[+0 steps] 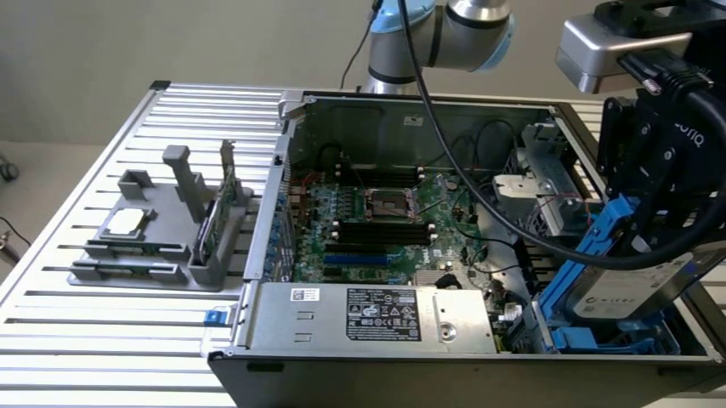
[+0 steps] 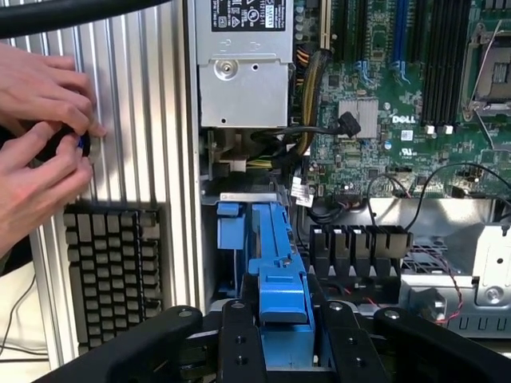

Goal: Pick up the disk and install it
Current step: 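Insert the disk into the insertion slot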

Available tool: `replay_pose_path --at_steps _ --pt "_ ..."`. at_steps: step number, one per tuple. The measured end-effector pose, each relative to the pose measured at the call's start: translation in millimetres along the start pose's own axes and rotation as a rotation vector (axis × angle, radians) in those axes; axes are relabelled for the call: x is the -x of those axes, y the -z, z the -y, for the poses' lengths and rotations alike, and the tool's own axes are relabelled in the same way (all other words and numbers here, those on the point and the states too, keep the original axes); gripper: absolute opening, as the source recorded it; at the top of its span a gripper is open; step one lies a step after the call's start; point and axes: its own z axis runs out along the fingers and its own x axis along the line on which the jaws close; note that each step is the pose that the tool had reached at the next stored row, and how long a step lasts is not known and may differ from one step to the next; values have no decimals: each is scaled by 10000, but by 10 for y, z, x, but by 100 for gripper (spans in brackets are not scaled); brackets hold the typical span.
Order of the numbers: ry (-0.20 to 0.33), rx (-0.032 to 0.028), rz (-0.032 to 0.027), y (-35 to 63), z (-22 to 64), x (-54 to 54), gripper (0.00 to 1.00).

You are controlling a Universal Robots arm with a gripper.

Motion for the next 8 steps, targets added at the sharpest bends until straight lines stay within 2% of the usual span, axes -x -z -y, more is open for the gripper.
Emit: replay_pose_path --at_steps 5,8 --pt "6 -27 0 -42 -5 18 33" --pt "18 -63 1 -60 -8 30 33"
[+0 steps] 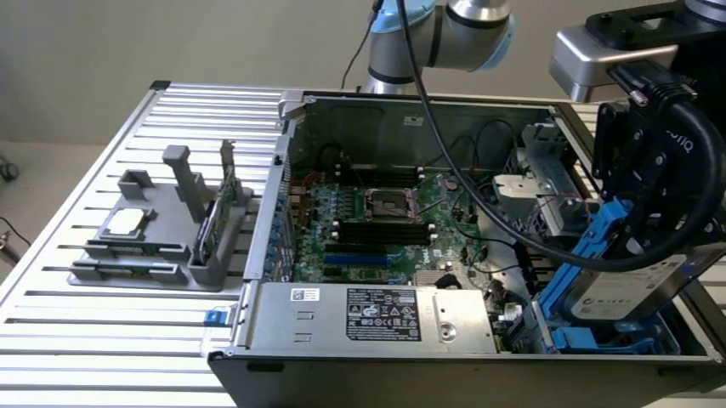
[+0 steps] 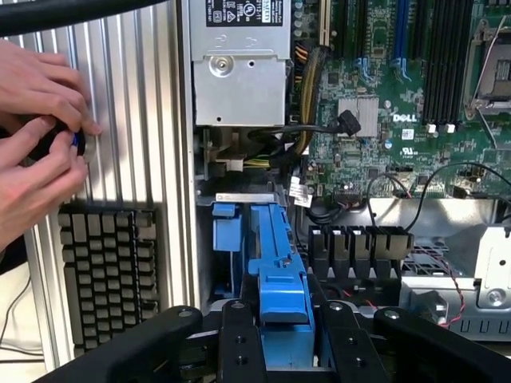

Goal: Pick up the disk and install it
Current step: 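Insert the disk into the insertion slot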

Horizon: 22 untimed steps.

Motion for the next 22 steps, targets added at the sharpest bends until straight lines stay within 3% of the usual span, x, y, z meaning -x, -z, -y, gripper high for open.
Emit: replay_pose_path --at_steps 7,8,18,21,22 --pt "24 -32 6 -27 -3 4 34" --pt "25 -33 6 -30 -4 5 41" --pt "29 -34 -16 -49 -6 29 41" --pt "32 -34 -37 -73 8 30 32" --pt "32 -34 -47 -89 18 31 25"
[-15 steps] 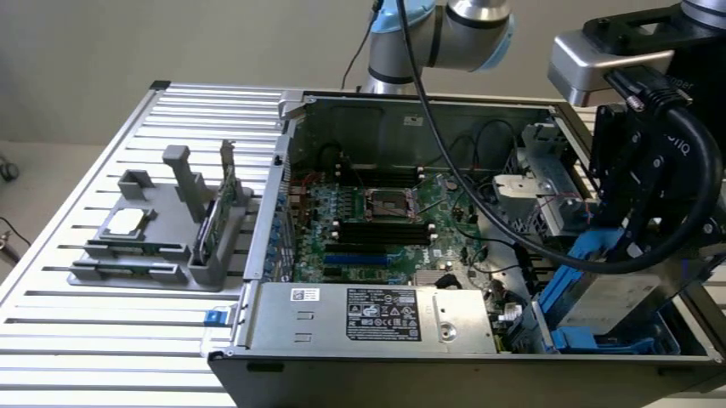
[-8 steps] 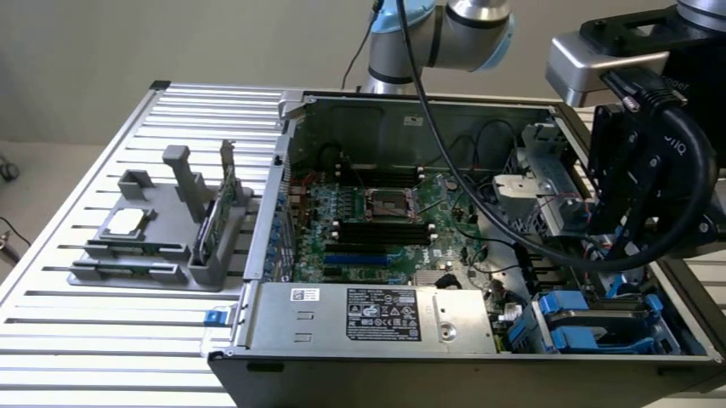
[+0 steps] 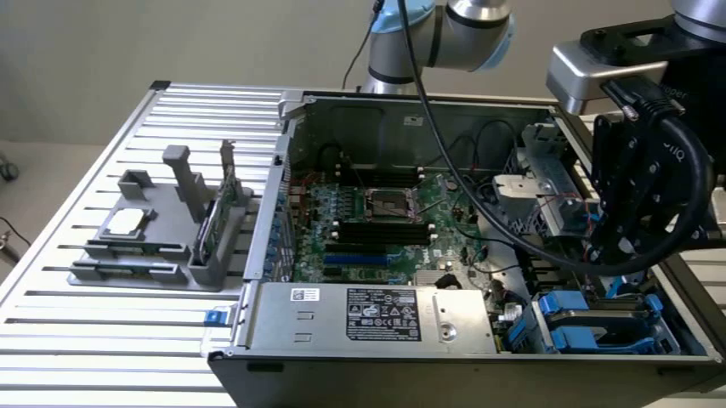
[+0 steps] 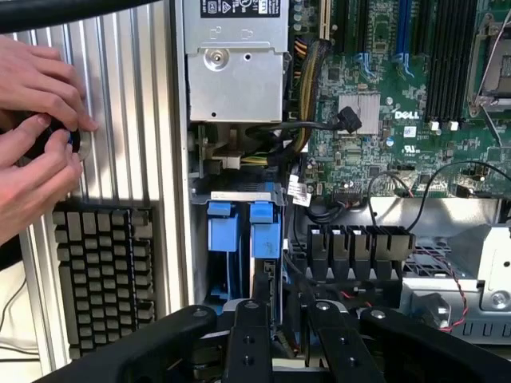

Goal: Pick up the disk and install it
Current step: 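Insert the disk into the insertion slot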

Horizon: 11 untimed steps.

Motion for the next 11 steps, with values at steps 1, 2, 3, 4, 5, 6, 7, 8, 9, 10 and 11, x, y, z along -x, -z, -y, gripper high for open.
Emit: replay_pose_path --at_steps 1,2,3,4,5,6,7,8,9,10,11 --pt "3 0 -23 -16 14 1 25" --pt "6 0 -43 -33 28 2 25" --pt "9 0 -67 -49 43 3 25" --pt "11 -1 -83 -68 56 3 25" --pt "12 -1 -92 -87 66 5 25" --pt "13 -1 -95 -106 72 6 25" --pt "13 -1 -99 -124 75 6 25" --pt "13 1 -101 -144 74 7 25" --pt "12 13 -104 -159 72 8 25" --pt "16 42 -109 -169 72 9 25" --pt "20 81 -109 -180 71 9 25"
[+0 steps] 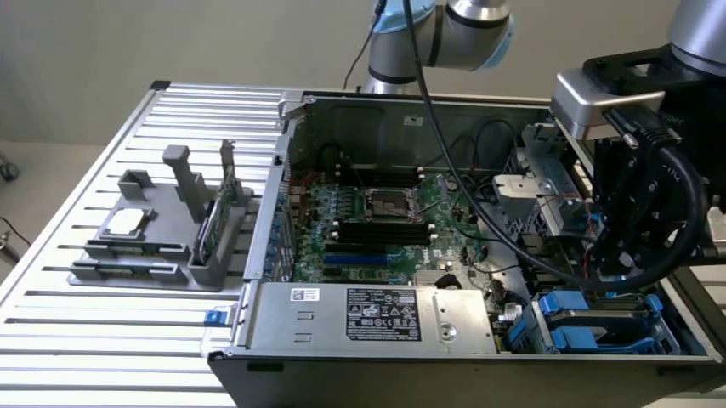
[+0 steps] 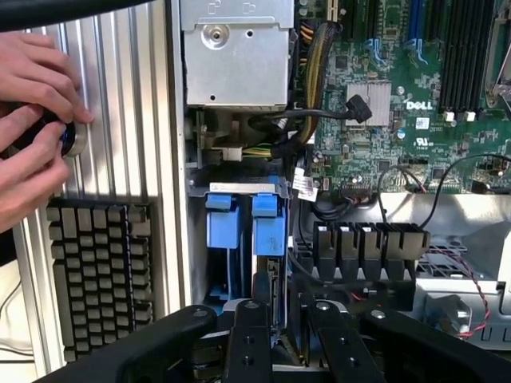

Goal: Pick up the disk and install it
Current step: 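Insert the disk into the insertion slot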

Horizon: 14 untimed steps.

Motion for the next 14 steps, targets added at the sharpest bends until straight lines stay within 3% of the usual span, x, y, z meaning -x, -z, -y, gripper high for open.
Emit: replay_pose_path --at_steps 4,6,14 --pt "9 166 -7 -43 -4 2 25" --pt "13 219 -9 -71 -3 4 25" --pt "17 274 -9 -219 14 13 25"
